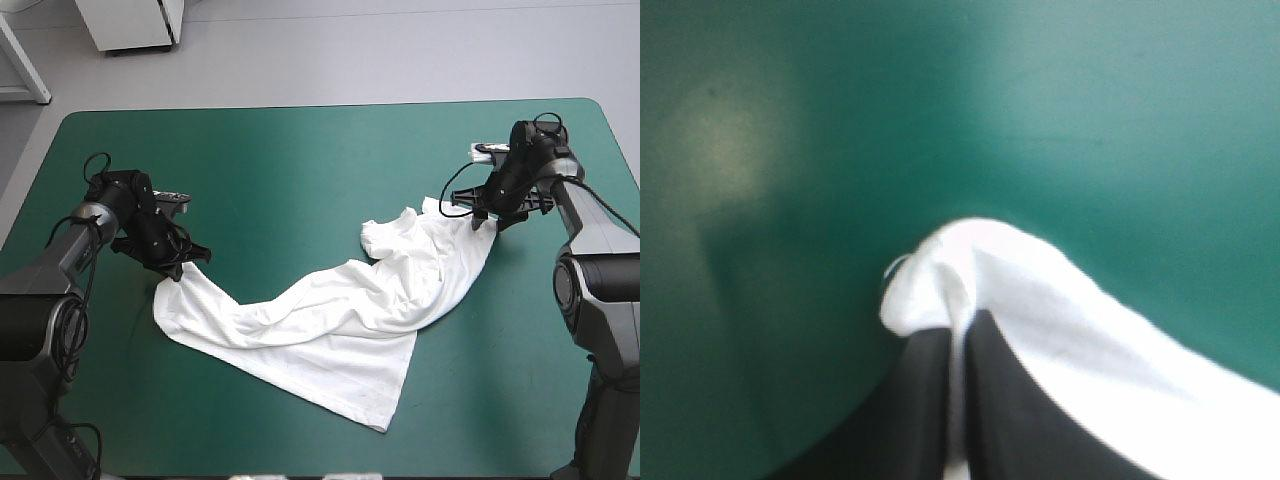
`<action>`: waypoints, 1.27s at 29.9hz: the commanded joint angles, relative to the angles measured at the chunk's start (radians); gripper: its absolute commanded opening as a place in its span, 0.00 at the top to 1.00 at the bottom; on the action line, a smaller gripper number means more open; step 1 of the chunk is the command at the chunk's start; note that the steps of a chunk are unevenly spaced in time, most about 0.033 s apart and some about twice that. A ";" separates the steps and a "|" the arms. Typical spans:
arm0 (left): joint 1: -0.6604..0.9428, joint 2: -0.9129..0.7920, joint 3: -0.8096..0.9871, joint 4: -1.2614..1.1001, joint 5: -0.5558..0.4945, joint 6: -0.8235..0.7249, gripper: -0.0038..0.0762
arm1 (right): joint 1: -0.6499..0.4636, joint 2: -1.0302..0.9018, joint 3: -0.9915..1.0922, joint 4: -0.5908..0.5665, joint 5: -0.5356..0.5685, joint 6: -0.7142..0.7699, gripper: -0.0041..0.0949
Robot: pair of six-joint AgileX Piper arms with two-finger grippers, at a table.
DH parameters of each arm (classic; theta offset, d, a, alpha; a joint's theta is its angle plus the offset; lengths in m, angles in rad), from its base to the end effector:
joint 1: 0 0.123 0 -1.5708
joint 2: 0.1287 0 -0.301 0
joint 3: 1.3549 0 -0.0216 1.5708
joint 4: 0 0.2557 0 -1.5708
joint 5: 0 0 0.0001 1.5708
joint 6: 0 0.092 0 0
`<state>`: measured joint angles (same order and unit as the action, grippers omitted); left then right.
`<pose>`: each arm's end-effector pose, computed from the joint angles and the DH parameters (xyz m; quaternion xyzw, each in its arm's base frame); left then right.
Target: Fold the cloth
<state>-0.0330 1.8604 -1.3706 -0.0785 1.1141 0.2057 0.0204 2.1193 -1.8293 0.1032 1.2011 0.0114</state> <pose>0.3705 -0.0187 0.2261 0.1027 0.9937 -0.0332 0.0300 0.4584 0.0182 0.2369 0.0101 0.9952 0.0508 0.0824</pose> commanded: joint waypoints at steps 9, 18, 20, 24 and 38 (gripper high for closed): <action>0.001 -0.041 -0.022 -0.020 0.004 -0.004 0.96 | -0.003 0.034 -0.009 0.086 0.049 -0.011 0.68; 0.001 -0.065 -0.065 -0.023 0.028 0.000 0.96 | -0.003 -0.019 0.014 0.113 0.051 -0.028 0.98; 0.001 -0.085 -0.099 -0.040 0.031 0.000 0.96 | -0.003 -0.064 0.014 0.113 0.051 -0.033 0.98; 0.001 -0.140 -0.201 -0.095 0.043 0.000 0.96 | -0.003 -0.176 0.014 0.113 0.049 -0.033 0.98; 0.001 -0.362 -0.578 -0.220 0.136 -0.006 0.96 | -0.003 -0.759 -0.011 0.199 0.026 -0.120 0.98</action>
<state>-0.0330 1.5974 -1.8444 -0.2236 1.2548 0.2089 0.0193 1.4915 -1.7932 0.2484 1.2557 -0.0648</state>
